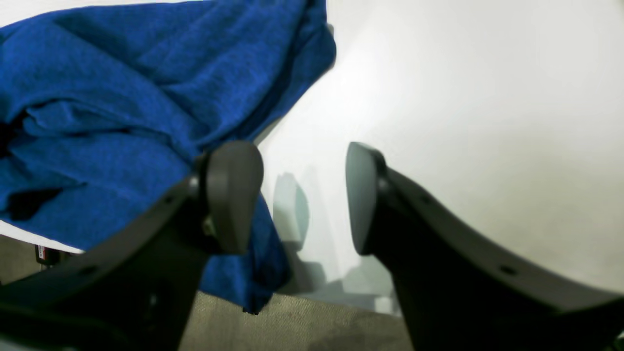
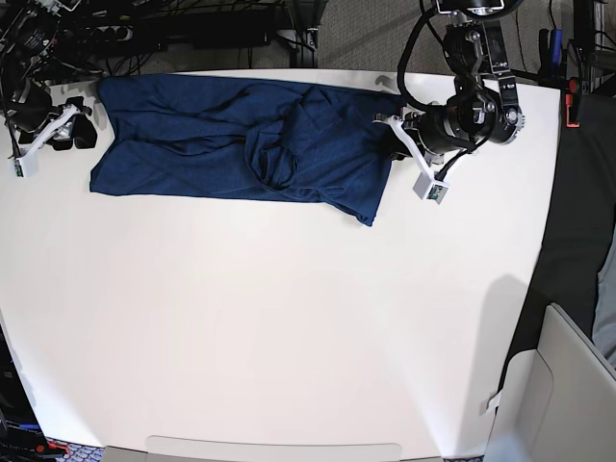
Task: Fold the T-shirt properly
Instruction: 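Regrasp the strip end with the right gripper and adjust it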
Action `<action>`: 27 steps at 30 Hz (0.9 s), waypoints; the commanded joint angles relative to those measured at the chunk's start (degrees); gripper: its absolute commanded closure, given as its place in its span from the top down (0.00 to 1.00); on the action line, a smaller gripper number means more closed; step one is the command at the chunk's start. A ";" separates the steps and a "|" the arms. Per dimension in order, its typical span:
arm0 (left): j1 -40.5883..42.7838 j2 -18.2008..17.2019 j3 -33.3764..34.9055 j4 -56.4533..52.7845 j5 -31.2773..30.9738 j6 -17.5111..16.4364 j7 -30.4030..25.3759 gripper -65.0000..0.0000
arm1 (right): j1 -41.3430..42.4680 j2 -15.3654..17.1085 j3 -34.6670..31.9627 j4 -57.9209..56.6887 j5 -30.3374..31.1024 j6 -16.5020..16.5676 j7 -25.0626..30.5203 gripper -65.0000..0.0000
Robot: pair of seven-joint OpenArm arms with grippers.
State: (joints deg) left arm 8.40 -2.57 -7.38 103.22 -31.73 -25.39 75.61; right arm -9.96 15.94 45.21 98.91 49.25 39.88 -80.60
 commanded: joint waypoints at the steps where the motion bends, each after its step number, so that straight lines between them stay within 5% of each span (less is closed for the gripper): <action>1: -0.18 -0.11 0.21 0.82 -0.05 -0.24 0.83 0.00 | 0.51 0.89 0.11 0.73 0.55 0.12 0.60 0.47; 19: -0.18 -0.03 0.30 0.82 -0.05 -0.24 0.83 0.00 | 1.82 -3.86 -2.53 -4.63 -2.71 0.12 0.60 0.48; 27: -0.18 -0.03 0.30 0.74 -0.05 -0.24 0.83 0.00 | 1.74 -4.47 -2.44 -5.07 2.22 0.12 0.60 0.48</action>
State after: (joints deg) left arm 8.43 -2.57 -7.25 103.22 -31.73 -25.39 75.61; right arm -8.56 10.92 42.65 93.19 50.33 39.90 -79.92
